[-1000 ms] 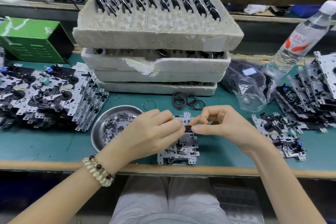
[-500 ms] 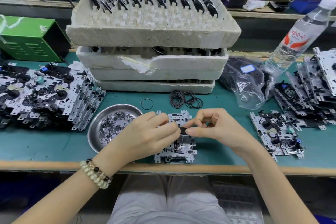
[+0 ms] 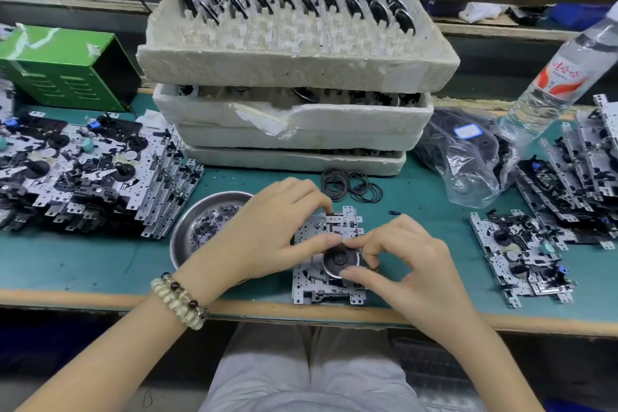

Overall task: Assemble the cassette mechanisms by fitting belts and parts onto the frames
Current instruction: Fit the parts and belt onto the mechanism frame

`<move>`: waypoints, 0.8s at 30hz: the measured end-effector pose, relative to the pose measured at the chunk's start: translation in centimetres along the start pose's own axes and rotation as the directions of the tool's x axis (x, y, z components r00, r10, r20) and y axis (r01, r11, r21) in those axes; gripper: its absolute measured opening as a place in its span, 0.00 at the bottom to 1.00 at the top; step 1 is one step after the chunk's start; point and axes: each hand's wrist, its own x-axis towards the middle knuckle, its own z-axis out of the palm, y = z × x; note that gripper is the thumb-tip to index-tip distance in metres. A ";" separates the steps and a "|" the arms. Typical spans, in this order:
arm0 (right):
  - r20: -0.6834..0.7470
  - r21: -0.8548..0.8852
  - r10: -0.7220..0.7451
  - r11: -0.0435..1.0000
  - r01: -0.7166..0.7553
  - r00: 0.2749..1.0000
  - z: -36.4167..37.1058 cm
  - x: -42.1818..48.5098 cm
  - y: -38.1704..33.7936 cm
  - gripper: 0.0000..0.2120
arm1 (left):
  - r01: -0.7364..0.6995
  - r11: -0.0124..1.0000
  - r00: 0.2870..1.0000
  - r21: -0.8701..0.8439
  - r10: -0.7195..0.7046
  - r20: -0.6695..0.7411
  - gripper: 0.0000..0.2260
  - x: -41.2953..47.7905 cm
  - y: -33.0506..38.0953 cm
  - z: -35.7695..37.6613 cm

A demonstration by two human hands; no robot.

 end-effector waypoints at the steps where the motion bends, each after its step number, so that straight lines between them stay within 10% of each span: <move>1: -0.024 0.005 0.014 1.000 -0.014 1.000 0.2 -0.2 0.0 0.17 | 0.018 1.000 1.000 0.011 -0.018 0.016 0.21 0.2 0.1 0.2; 18: 0.095 -0.085 0.082 0.994 -0.074 0.992 -0.9 -0.2 0.9 0.17 | 0.053 0.985 0.997 0.165 -0.044 -0.059 0.19 0.9 1.1 0.8; 24: -0.092 -0.180 0.122 0.974 -0.137 0.988 -0.2 -0.6 1.8 0.17 | 0.081 0.989 0.991 0.122 -0.066 -0.120 0.18 0.5 1.3 0.6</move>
